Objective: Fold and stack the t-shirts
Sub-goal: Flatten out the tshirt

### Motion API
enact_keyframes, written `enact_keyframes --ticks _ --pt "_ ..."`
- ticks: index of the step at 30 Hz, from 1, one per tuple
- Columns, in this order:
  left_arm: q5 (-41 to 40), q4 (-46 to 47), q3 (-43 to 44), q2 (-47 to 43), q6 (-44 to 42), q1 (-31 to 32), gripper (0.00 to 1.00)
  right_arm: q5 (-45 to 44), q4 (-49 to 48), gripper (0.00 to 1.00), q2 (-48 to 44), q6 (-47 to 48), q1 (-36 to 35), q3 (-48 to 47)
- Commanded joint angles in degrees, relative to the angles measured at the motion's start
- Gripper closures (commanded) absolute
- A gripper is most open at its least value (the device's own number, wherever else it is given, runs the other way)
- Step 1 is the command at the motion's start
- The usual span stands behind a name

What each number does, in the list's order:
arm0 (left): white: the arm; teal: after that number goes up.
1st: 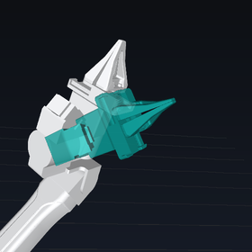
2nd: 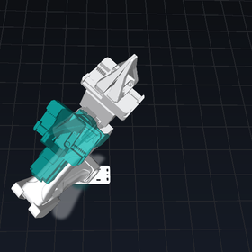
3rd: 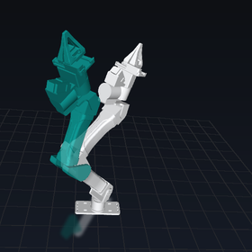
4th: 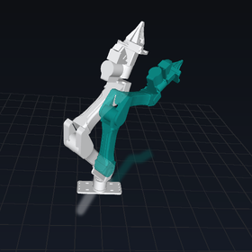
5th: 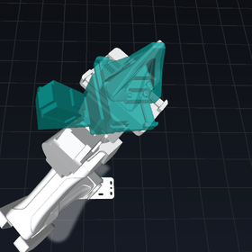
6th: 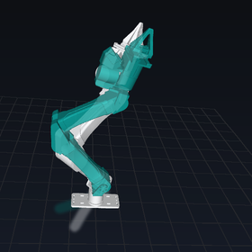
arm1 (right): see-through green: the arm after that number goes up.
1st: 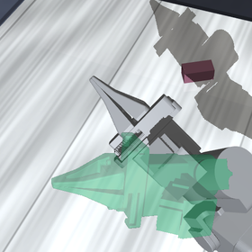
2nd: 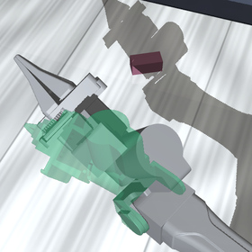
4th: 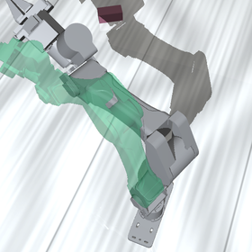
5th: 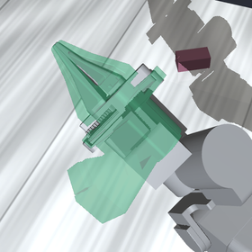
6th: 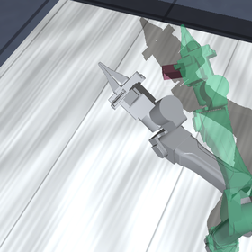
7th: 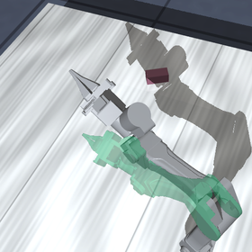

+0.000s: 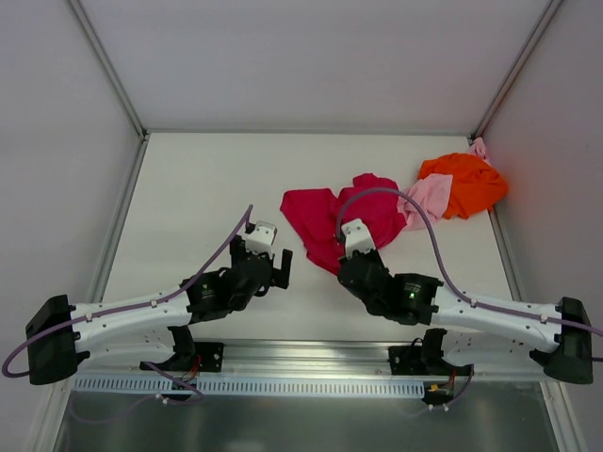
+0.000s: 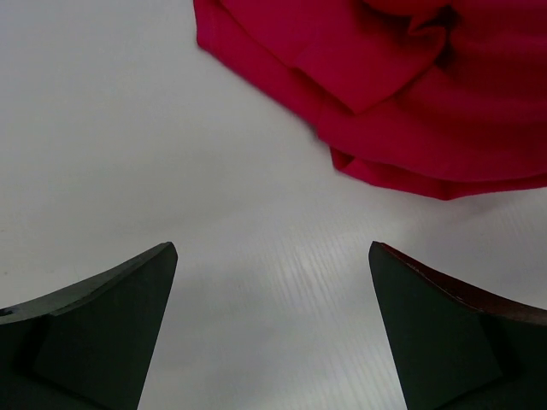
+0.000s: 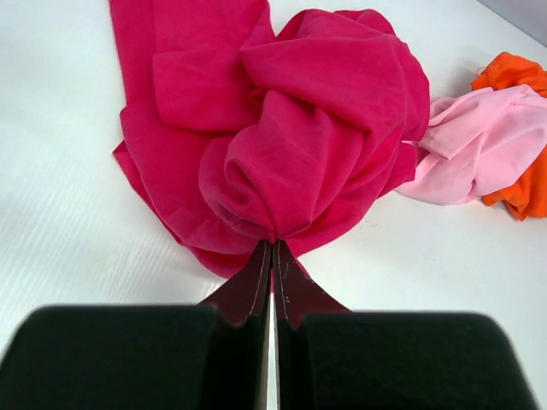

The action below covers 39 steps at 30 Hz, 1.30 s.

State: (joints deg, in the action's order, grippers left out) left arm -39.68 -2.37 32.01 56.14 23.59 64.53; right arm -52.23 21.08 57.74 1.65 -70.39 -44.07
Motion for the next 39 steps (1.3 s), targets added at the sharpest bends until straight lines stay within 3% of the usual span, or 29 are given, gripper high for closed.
enact_keyframes --ticks 1,3,5,9,11,12,13,14,22,26,30,34,35,36,37,39 --pt "-1.8 1.1 2.2 0.0 0.6 0.4 0.01 -10.5 1.0 0.99 1.8 -8.2 -4.6 0.4" --pt "-2.1 1.1 2.2 0.1 0.6 0.4 0.01 -14.2 6.4 0.99 4.3 -10.7 -7.6 -1.5" --pt "-2.2 1.1 2.2 0.3 0.7 0.4 0.01 -17.6 13.3 0.99 8.6 -19.1 -11.0 -3.7" --pt "-2.3 1.1 2.2 0.5 0.7 0.4 0.01 -24.4 44.9 0.99 14.7 -47.1 -17.8 -12.5" --pt "-2.3 1.1 2.3 0.8 0.7 0.4 0.01 -23.8 49.6 0.99 18.0 -53.1 -19.4 -14.5" --pt "-2.3 1.1 2.4 0.8 0.7 0.4 0.01 -24.9 57.0 0.99 19.0 -56.6 -20.7 -15.6" --pt "-2.4 1.0 2.4 0.7 0.8 0.4 0.01 -27.1 69.8 0.99 20.9 -71.9 -24.6 -17.2" --pt "-2.5 1.0 2.4 0.7 0.8 0.4 0.01 -27.4 73.7 0.99 21.9 -79.6 -26.4 -17.7" --pt "-2.6 1.2 2.4 1.3 0.9 0.4 0.01 -24.4 70.9 0.99 22.6 -77.9 -30.5 -17.7" --pt "-2.9 0.9 2.4 1.4 1.1 0.4 0.01 -24.5 57.7 0.99 19.4 -68.0 -31.0 -15.1" --pt "-3.0 1.0 2.2 1.2 1.3 0.4 0.01 -23.2 52.1 0.99 18.6 -66.1 -30.8 -11.9" --pt "-3.0 1.1 2.3 1.5 1.2 0.4 0.01 -20.7 47.6 0.98 23.5 -65.2 -30.8 -10.7" --pt "-3.0 1.1 2.3 1.7 1.2 0.4 0.01 -21.0 49.2 0.94 24.4 -66.2 -30.8 -11.9" --pt "-3.0 1.1 2.5 2.1 1.3 0.4 0.01 -21.3 50.4 0.63 25.7 -67.1 -30.8 -12.7" --pt "-3.0 1.1 2.6 2.4 1.3 0.4 0.01 -21.8 51.2 0.44 25.8 -67.0 -30.8 -13.5" --pt "-3.2 0.6 2.9 2.8 1.5 0.4 0.01 -22.8 52.3 0.23 25.6 -65.9 -30.8 -15.3"
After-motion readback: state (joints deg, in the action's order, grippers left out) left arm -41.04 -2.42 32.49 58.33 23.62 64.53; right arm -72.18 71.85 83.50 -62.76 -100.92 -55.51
